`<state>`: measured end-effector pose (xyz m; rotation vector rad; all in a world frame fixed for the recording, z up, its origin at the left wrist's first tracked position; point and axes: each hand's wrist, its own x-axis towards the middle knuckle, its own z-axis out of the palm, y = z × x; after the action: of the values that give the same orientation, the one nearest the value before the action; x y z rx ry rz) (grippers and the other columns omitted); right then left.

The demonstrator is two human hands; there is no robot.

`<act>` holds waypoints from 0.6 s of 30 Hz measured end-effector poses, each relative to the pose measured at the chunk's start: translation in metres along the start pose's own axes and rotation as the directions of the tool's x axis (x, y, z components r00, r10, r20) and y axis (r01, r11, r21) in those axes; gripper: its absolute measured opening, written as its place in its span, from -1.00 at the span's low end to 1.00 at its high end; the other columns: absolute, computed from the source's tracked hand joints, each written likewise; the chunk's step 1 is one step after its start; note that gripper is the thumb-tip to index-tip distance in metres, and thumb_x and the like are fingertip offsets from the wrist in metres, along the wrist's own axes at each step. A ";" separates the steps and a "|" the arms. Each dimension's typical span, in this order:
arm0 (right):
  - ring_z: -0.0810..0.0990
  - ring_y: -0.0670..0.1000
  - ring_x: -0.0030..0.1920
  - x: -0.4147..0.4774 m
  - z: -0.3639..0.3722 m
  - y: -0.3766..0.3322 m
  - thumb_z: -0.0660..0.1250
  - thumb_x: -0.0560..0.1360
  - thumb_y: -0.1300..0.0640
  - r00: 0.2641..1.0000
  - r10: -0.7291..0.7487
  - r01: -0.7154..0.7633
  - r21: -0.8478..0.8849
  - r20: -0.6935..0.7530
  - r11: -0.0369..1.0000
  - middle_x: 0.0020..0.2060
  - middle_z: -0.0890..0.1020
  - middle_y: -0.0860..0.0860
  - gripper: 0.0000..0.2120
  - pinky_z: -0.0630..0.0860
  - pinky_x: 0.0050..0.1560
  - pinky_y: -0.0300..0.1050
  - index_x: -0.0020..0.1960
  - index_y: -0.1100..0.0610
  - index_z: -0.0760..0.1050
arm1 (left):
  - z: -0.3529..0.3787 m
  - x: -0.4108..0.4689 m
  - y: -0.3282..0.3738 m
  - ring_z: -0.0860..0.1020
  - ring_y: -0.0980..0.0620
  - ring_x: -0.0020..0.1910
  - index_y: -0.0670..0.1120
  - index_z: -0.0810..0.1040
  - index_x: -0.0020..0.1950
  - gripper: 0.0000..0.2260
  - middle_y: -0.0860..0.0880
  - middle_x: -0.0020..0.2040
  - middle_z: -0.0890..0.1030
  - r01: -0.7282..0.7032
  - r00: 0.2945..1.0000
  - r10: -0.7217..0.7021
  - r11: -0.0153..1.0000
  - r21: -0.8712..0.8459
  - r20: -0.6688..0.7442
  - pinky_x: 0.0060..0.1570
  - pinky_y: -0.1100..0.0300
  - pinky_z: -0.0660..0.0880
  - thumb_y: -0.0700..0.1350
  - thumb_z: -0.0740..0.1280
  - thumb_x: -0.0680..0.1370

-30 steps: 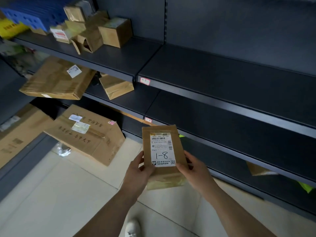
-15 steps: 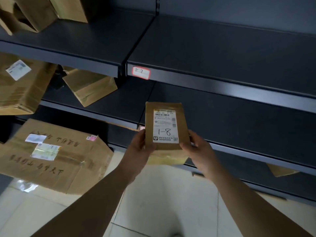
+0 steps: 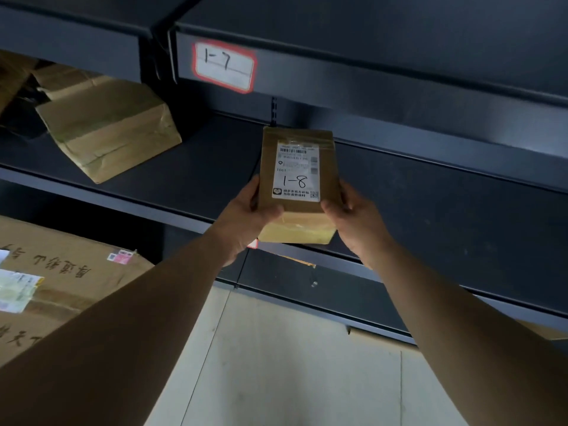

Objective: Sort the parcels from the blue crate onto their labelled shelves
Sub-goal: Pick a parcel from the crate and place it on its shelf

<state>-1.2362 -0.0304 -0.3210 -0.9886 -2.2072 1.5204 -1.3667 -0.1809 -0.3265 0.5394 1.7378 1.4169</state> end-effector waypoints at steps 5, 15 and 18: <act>0.58 -0.07 0.07 0.020 0.007 0.005 0.26 0.54 0.10 0.997 -0.048 0.044 -0.069 -0.064 0.997 0.13 0.59 -0.11 -0.53 0.51 0.05 -0.17 0.42 -0.08 0.30 | -0.006 0.023 -0.002 0.53 0.02 0.24 0.14 0.25 0.48 -0.43 0.09 0.24 0.58 -0.020 1.000 0.020 1.000 -0.015 -0.011 0.32 -0.09 0.39 -0.15 0.37 0.54; 0.56 0.03 0.09 -0.003 0.002 -0.009 0.17 0.58 -0.03 0.990 -0.113 0.075 -0.358 -0.084 0.931 0.17 0.55 0.01 -0.61 0.47 -0.01 -0.16 0.39 -0.02 0.33 | 0.014 0.002 0.008 0.59 -0.01 -0.07 -0.05 0.49 0.24 -0.74 0.01 -0.04 0.61 -0.074 0.927 0.251 0.851 0.520 -0.280 -0.16 0.16 0.49 -0.01 0.27 0.58; 0.52 0.15 0.15 -0.032 -0.013 -0.022 0.19 0.58 0.05 0.989 -0.123 0.066 -0.480 -0.088 0.875 0.21 0.52 0.12 -0.66 0.45 0.06 -0.08 0.32 0.14 0.39 | 0.020 -0.020 0.017 0.54 -0.08 -0.02 -0.04 0.48 0.28 -0.70 -0.06 0.04 0.57 -0.055 0.910 0.339 0.672 0.738 -0.241 -0.10 0.05 0.52 -0.01 0.22 0.57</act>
<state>-1.2134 -0.0477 -0.2913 -1.0469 -2.5578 0.8599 -1.3422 -0.1791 -0.3050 0.9589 2.6302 0.9452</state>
